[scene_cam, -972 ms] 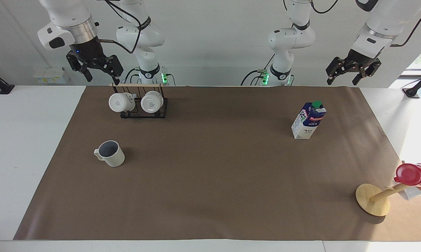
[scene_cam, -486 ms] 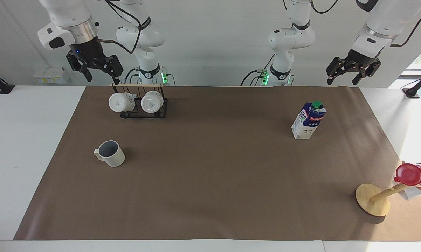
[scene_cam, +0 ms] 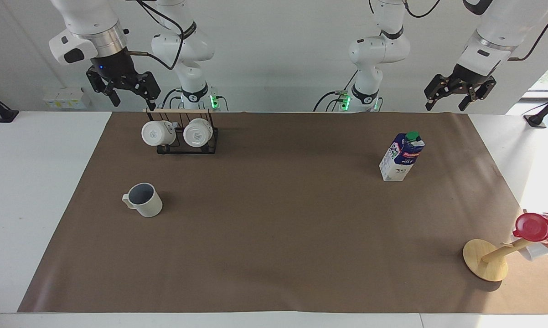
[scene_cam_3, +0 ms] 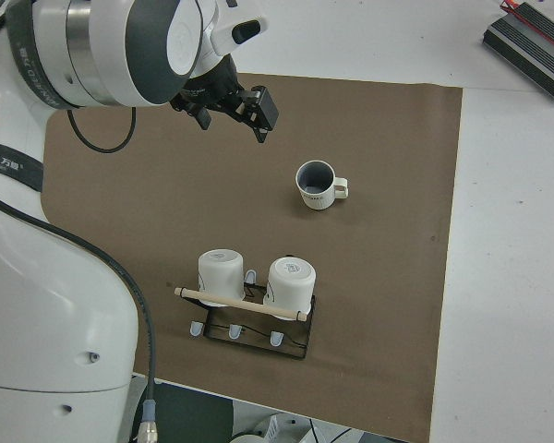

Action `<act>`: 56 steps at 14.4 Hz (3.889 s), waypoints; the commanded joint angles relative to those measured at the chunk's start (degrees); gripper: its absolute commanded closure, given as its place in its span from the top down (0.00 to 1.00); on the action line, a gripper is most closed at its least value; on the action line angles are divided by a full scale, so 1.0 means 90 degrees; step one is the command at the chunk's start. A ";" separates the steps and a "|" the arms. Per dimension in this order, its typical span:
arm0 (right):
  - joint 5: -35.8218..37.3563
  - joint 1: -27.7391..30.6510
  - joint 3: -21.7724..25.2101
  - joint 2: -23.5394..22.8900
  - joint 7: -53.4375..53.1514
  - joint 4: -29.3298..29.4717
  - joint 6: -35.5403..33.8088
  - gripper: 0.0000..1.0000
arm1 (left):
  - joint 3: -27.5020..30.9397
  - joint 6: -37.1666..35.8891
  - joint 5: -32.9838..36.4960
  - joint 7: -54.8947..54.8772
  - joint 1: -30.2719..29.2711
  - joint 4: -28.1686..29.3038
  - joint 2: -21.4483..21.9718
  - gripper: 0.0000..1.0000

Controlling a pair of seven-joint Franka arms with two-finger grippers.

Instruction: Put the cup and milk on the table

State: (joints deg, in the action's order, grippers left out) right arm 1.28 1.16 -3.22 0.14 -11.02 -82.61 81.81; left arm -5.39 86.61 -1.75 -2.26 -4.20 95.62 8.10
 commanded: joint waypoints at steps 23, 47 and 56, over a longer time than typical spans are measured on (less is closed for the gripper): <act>-0.0123 0.0095 -0.0023 0.0101 0.0131 -0.0147 0.0089 1.00 | -0.0065 -0.0171 0.0097 0.0037 -0.0100 -0.0146 -0.0041 1.00; -0.0123 0.0310 -0.0004 0.0101 0.0315 -0.0166 0.0224 1.00 | -0.0065 -0.0171 0.0097 0.0037 -0.0100 -0.0146 -0.0041 1.00; -0.0054 0.0554 -0.0004 -0.0143 0.1028 -0.0771 0.1610 1.00 | -0.0065 -0.0171 0.0097 0.0037 -0.0100 -0.0146 -0.0041 1.00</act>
State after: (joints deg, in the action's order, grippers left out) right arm 1.29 4.44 -3.01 -1.04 -4.85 -86.86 92.67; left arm -5.39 86.61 -1.75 -2.26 -4.20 95.62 8.10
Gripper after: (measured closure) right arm 0.000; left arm 0.000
